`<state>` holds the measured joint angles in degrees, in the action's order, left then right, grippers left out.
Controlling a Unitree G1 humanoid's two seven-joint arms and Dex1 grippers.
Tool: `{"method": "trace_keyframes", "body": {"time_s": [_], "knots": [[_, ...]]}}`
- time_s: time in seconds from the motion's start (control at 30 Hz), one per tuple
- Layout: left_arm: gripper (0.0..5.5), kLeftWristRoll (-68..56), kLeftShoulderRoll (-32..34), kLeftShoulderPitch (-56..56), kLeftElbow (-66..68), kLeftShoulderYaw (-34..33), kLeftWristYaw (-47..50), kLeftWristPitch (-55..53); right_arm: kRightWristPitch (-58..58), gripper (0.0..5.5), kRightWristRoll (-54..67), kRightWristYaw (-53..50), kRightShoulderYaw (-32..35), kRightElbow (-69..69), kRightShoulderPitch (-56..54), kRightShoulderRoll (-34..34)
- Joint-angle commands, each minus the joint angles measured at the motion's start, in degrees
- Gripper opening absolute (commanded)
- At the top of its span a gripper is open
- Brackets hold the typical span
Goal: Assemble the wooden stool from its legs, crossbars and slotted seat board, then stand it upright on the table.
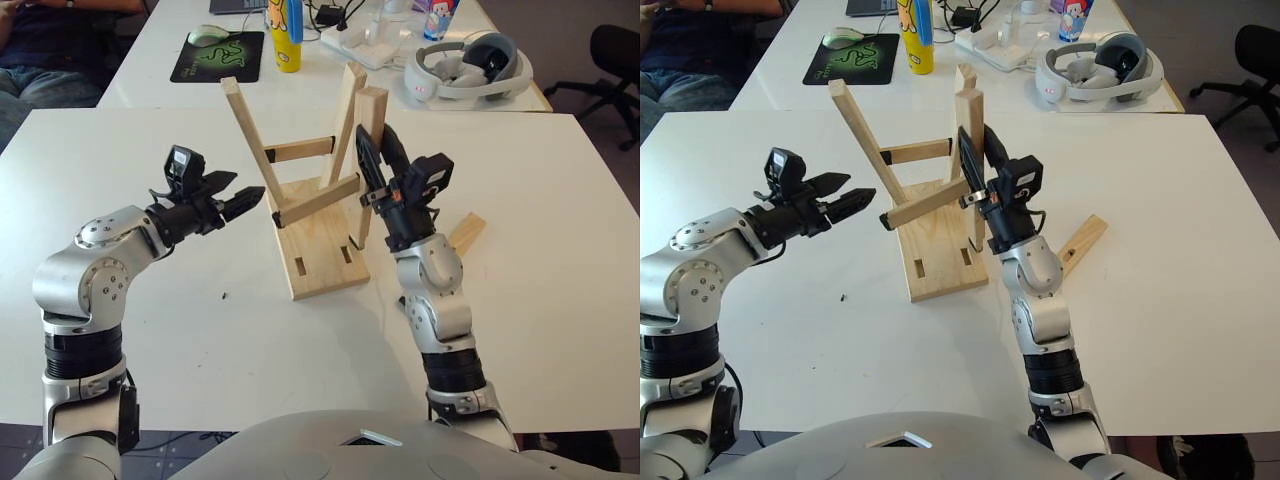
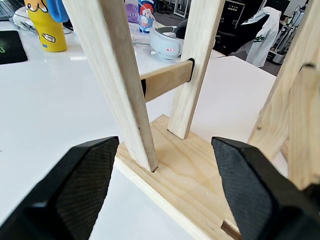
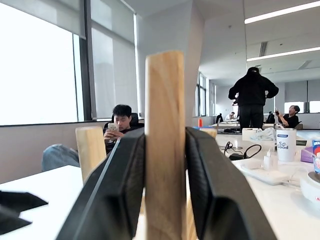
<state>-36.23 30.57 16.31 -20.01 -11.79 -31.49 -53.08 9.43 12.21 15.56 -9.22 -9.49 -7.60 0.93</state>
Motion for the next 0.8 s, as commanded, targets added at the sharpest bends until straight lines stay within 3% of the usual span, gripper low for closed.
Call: {"method": "trace_keyframes", "body": {"time_s": [0.03,0.3,0.43,0.6,0.8], "knots": [[3.45,-7.28,2.49,1.68,-5.42,-3.89,-2.37,-3.31,-3.01,1.06,1.78,-0.85,1.45,-4.06,-4.59,-0.75],[3.45,-7.05,3.99,-3.83,-5.48,-3.13,-3.26,-1.37,-16.20,1.06,13.73,-11.52,12.06,-7.77,-20.74,-4.36],[3.45,-4.81,2.91,-3.80,-8.04,2.51,-2.39,0.34,-25.25,1.06,23.27,-16.88,14.83,-9.46,-23.55,-7.02],[3.45,-1.44,1.39,-0.49,-11.55,12.84,-1.10,0.74,-33.29,1.06,26.61,-16.99,13.03,-10.20,-24.21,-5.65],[3.45,0.42,-2.24,4.03,-10.72,14.03,5.57,-1.08,-33.88,1.06,24.06,-14.65,9.48,-11.88,-23.22,-4.78]]}}
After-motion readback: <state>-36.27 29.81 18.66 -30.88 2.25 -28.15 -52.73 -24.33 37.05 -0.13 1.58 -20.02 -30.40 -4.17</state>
